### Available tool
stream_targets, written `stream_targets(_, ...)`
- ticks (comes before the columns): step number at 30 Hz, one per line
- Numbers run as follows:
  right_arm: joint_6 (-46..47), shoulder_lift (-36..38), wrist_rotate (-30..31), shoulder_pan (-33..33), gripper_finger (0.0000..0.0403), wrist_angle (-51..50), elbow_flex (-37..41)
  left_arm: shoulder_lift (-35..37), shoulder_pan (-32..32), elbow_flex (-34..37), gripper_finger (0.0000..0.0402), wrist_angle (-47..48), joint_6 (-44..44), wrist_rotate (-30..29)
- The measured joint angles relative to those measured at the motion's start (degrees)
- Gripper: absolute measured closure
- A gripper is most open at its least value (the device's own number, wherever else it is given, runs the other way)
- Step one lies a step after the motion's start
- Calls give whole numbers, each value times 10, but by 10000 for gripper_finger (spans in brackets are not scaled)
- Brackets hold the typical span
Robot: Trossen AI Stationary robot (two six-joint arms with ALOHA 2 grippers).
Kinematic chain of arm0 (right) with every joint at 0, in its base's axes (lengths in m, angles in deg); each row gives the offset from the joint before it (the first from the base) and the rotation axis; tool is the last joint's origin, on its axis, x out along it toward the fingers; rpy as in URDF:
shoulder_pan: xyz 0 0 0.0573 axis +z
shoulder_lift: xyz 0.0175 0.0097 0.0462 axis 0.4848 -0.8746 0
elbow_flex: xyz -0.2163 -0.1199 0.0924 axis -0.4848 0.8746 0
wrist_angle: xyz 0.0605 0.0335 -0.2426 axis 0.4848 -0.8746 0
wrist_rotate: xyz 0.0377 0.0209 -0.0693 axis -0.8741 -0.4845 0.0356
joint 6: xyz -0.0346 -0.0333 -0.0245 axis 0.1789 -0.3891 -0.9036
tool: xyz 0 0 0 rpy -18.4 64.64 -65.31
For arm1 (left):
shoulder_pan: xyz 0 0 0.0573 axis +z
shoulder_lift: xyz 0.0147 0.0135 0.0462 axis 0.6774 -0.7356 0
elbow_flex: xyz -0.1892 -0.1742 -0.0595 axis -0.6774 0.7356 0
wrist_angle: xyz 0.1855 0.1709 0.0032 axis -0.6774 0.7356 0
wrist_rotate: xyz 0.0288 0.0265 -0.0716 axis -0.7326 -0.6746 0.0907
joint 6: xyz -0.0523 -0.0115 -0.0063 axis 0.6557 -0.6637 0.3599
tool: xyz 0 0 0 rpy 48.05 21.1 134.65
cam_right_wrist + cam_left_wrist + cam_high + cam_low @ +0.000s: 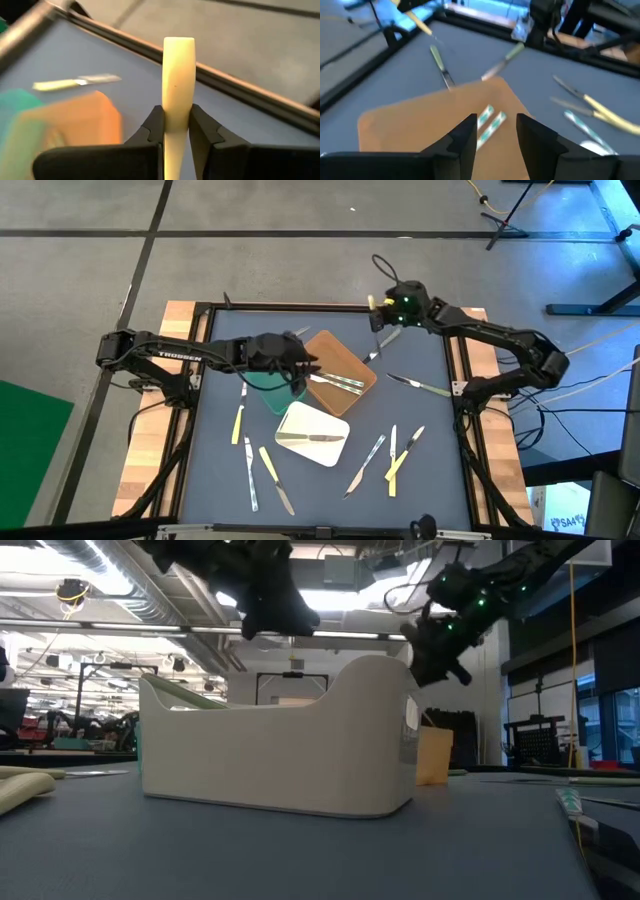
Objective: Sort silverware by color (type)
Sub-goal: Put the yellow table knife into the green bin
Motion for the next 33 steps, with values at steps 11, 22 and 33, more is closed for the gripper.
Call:
stream_targets(11, -8, 3, -151, 1, 364, 160, 0, 0, 19, 0, 270, -79, 1, -7)
stream_targets(22, -16, 2, -174, 54, 364, 261, -1, 0, 44, 0, 270, -150, 1, -33)
stream_targets(33, -30, 0, -99, 155, 365, 367, -1, 0, 50, 0, 270, -201, 0, -38)
